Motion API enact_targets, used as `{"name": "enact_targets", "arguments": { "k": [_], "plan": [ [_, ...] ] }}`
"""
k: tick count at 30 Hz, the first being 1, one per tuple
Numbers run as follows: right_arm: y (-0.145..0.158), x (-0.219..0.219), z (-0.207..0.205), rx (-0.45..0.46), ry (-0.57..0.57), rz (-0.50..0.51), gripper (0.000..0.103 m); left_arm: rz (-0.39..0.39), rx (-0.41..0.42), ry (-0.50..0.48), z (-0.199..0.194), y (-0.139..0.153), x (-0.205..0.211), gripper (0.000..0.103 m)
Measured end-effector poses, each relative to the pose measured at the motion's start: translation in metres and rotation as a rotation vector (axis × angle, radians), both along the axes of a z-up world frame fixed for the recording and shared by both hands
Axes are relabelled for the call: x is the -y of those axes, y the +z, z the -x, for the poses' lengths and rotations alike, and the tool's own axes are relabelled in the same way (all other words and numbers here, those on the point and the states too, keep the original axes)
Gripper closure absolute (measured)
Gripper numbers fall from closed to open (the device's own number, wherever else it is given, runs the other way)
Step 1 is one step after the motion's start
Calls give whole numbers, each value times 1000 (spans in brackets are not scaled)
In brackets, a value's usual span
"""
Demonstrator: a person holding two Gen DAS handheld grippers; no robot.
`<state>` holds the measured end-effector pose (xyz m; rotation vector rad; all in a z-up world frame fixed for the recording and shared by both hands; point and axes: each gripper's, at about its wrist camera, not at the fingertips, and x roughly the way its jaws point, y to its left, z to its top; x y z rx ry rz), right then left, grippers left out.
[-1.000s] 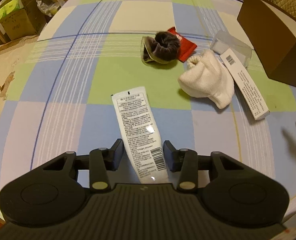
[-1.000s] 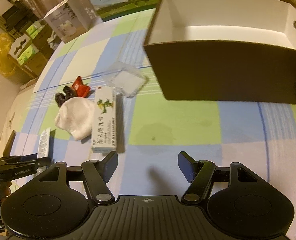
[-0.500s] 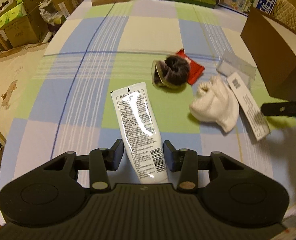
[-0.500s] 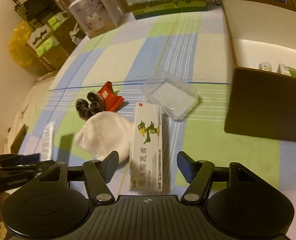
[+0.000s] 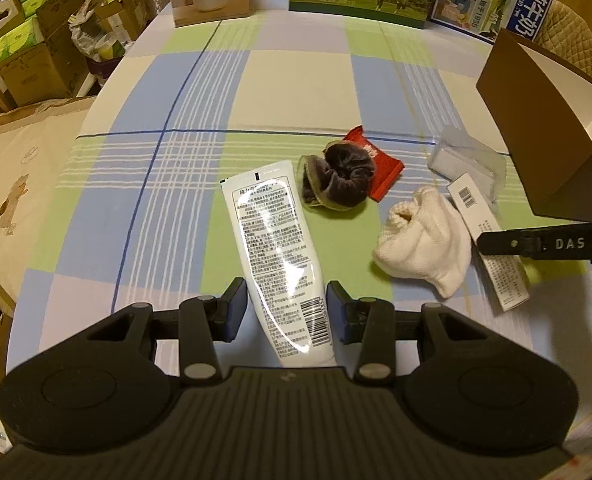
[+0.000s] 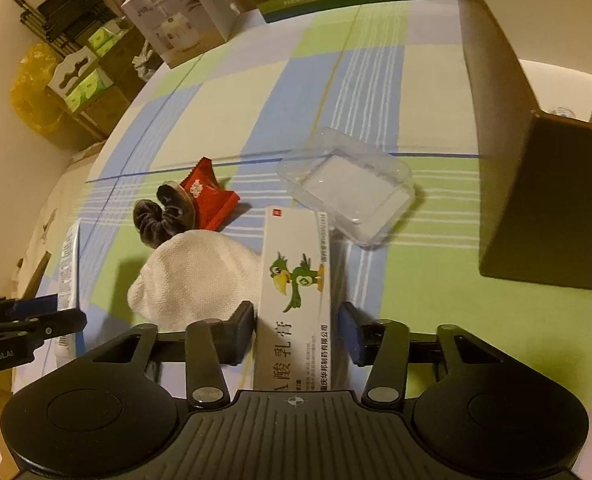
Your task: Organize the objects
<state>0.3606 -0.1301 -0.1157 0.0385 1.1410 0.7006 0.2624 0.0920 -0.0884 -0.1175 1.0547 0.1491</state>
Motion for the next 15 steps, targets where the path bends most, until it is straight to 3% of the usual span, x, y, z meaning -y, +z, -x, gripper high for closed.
{"name": "enact_targets", "arguments": {
  "k": [15],
  "plan": [
    [32,20,21,61,29,-16,68,6,23,-70,-8,16,29,65]
  ]
}}
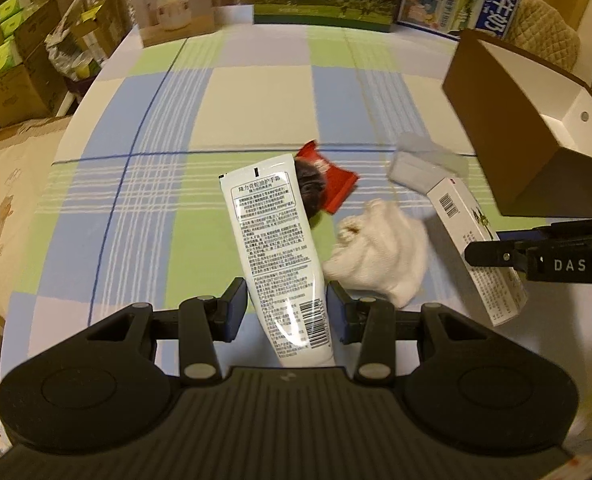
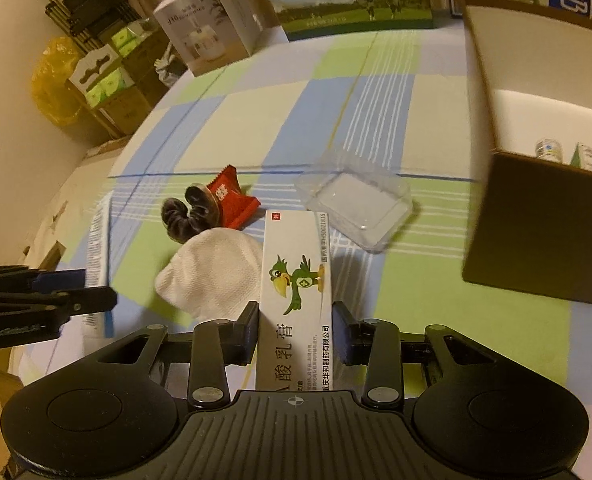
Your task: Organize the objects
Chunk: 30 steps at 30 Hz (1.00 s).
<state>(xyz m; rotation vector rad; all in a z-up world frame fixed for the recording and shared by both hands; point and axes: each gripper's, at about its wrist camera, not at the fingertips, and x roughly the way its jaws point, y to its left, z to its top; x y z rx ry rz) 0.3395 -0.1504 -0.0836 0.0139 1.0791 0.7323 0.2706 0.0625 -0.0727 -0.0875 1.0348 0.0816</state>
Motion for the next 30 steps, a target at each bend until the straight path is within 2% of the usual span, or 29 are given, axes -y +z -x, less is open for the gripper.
{"name": "enact_targets", "arguments": {
  "k": [17,18,19,20,25,30],
  "plan": [
    [55,85,4,71,-126,-50,68,6,72,-192,-32,41,88,68],
    [58,89,3,76,-131,-54,68,9,80,-204,-34,44,94,75],
    [61,94,2,77,-135,-59,68,18,86,-217,-38,46,100,96],
    [64,98,1,79,-137,-65,68,34,83,-230,-41,48,106,98],
    [75,114,1,103,-133,-70,68,23,112,-271,-53,56,132,96],
    [78,140,1,99,-171,-83,68,32,83,-267,-50,48,132,94]
  ]
}}
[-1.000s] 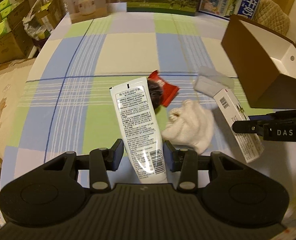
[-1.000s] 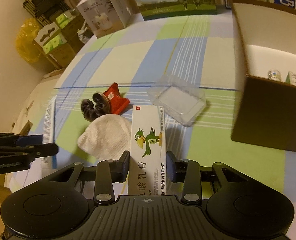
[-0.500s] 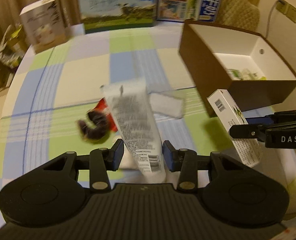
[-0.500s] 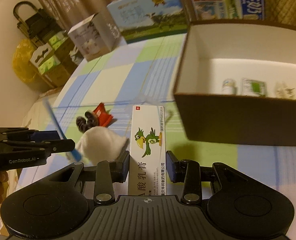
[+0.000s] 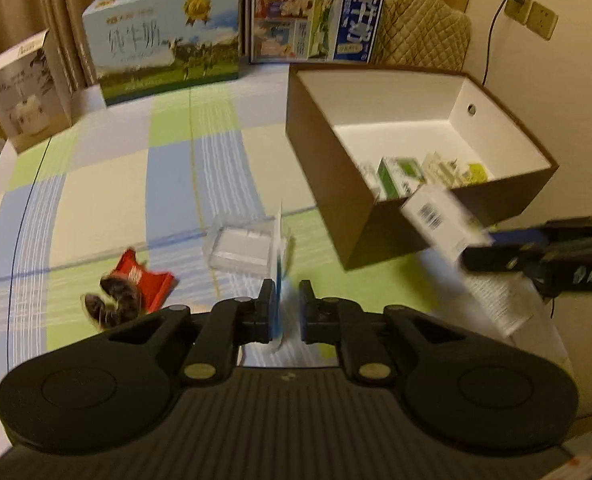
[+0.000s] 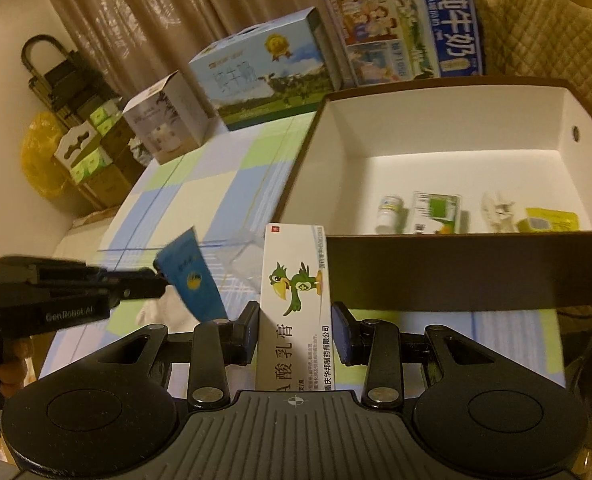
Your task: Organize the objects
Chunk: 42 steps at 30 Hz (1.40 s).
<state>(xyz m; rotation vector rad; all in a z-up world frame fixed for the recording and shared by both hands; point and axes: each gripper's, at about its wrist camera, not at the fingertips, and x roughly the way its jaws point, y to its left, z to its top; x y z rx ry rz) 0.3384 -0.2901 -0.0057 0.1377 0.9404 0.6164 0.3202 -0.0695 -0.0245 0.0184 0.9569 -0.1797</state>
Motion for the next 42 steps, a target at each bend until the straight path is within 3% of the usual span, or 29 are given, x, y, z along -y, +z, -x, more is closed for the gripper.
{"name": "enact_targets", "arguments": {
  "k": [5,6,9,12,21,34,42],
  "plan": [
    [-6,23,-2,-22,-47,4,68,-9,-39,18,6,-12,-8,92],
    [-7,26,-2,-27,-56,6,68,-8,-43,21,6,-15,-8,86],
    [-9,36,-5,-37,-87,3,68,-3,-34,20,2,-22,-8,81],
    [-8,42,-5,-33,-109,0,68,-3,-45,20,-8,-33,-9,66],
    [-10,62,-3,-47,-206,14,68,-76,-116,28,-49,-77,-1,65],
    [-10,93,0,-64,-311,30,68,-151,-147,31,-91,-109,16,67],
    [-8,97,-3,-56,-291,28,68,-116,-132,41,-89,-109,14,69]
  ]
}}
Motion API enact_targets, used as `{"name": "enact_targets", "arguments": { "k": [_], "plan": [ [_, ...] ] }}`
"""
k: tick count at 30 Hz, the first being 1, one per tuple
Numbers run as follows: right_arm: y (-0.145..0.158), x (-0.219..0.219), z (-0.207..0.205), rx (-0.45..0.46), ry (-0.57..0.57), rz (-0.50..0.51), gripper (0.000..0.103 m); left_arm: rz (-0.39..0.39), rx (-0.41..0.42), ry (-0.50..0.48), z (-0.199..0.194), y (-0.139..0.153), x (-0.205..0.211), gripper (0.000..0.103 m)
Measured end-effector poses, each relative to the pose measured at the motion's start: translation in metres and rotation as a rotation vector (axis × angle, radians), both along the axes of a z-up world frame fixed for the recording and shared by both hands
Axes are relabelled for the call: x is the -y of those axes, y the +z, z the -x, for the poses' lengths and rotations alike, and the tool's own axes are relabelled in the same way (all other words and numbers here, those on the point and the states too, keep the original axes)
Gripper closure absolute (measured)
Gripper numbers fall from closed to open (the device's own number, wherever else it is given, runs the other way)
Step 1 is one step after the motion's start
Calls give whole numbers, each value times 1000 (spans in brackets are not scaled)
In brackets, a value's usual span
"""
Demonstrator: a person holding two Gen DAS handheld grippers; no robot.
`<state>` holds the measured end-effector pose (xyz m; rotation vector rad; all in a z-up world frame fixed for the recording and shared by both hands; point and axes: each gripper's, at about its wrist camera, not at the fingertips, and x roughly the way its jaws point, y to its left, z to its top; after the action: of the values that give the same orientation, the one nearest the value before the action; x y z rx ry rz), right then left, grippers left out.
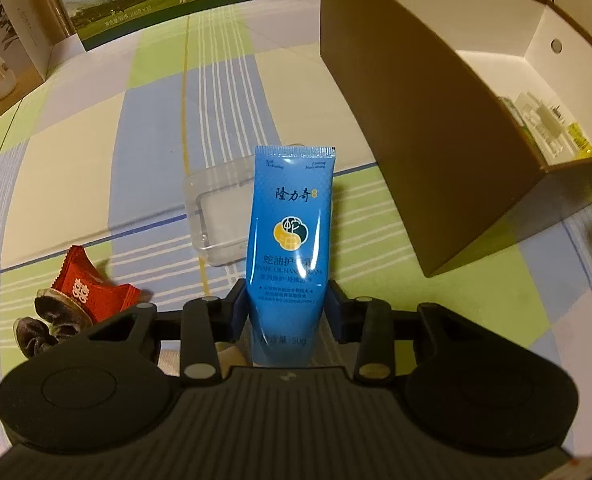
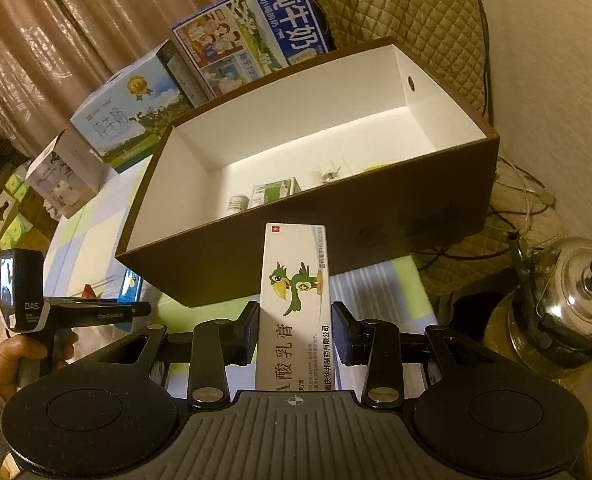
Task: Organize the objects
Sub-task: 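Carry blue tube and ointment box into brown box, opening both tools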
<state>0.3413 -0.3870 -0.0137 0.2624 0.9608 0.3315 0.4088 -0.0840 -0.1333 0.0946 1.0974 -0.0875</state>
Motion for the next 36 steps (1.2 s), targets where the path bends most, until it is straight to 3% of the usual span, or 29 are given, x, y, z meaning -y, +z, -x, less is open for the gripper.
{"name": "enact_targets", "arguments": {
  "k": [7,15,21,28,36],
  "plan": [
    [9,-2,-1,25,47,-19,68,25,22,27,18,21,-3,69],
    [27,-2,-12,68,85,-53,68,87,82,66,36,74,0,69],
    [42,-2,-31,94,122,-108,68,153,138,40,32,117,25,69],
    [52,-6,-72,129,118,-128,68,185,177,-10,1,146,65,69],
    [38,-20,-133,115,113,-86,68,176,119,-9,-55,131,103,69]
  ]
}}
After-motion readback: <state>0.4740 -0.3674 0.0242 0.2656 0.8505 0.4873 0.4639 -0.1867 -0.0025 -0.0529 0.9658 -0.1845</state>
